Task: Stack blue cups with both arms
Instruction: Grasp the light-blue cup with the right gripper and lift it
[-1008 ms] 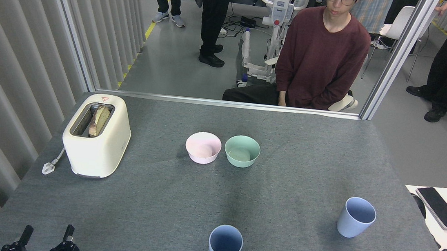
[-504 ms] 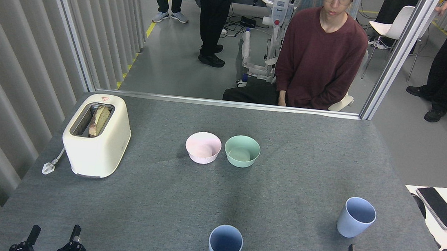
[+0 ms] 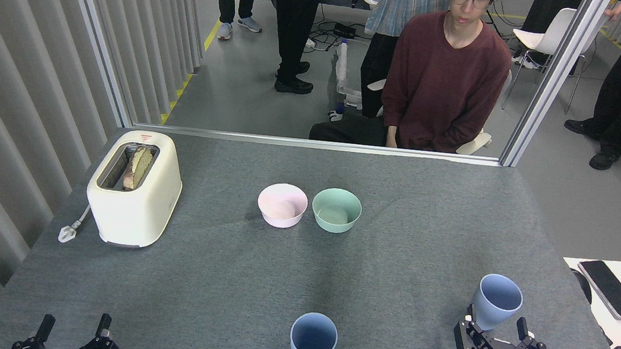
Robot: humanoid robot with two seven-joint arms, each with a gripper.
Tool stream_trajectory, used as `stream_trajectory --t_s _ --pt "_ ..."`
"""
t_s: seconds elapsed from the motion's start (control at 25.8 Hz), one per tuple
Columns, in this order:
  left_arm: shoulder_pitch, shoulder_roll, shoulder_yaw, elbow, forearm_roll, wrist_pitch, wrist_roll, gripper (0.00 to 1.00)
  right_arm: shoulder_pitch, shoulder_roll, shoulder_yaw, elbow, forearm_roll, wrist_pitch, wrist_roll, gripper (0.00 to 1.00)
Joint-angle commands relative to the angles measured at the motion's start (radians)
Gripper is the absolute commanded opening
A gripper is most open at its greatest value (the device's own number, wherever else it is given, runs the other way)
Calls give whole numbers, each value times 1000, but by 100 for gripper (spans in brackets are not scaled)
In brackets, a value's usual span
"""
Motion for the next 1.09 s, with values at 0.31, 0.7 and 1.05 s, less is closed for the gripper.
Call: stream_trajectory --t_s 0.31,0.7,1.05 --pt "-12 -2 -3 10 0 -2 2 100 -120 -28 5 141 -1 -1 -15 100" --pt "-14 -9 -4 18 -3 -5 6 100 -125 -26 92 129 22 -20 -38 40" --pt "-11 -37 -7 13 -12 -6 6 100 204 -5 319 -632 39 -199 -38 37"
